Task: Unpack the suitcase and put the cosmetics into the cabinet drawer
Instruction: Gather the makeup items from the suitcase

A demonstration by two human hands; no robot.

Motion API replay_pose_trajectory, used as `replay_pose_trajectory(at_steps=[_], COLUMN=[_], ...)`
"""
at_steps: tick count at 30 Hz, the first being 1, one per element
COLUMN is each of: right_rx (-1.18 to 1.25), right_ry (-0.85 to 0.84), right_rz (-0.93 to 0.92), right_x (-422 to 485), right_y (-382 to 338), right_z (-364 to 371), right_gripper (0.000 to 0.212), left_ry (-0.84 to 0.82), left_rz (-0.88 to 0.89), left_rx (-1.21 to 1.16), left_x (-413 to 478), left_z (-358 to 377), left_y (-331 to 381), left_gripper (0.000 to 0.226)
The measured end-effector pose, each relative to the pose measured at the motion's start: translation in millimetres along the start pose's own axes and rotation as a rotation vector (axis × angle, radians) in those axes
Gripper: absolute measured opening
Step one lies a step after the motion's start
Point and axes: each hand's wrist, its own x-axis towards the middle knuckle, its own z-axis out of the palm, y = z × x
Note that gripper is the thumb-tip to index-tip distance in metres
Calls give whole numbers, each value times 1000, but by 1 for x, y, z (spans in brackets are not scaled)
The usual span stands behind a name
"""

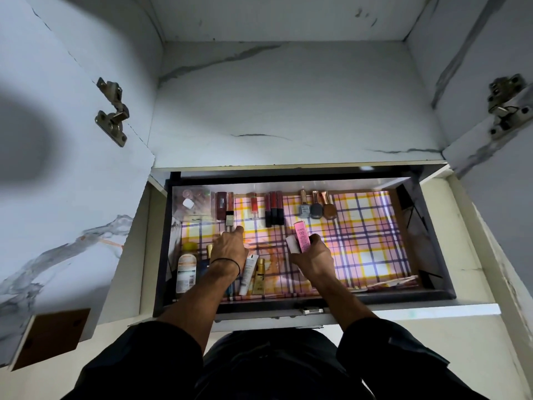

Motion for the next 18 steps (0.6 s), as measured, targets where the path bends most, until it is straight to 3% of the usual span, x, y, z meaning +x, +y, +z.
replay_pose_trajectory(at_steps=[8,12,15,18], right_rx=[147,281,297,222], right_ry=[-78,-109,-112,-95], right_rz=[-9,35,60,82], right_x=[2,5,7,8], right_y=[9,8,11,15], right_z=[-15,-23,-28,-29], right_gripper=[44,34,30,26], left_ry=[182,310,82,-117], left_rz=[168,133,30,-21], left_rx=[107,-281,-589,-500], left_x=[-6,-13,-12,-18], left_z=[-19,-32,-19,2], left_y=[-2,18,32,34], left_gripper=[20,18,17,19])
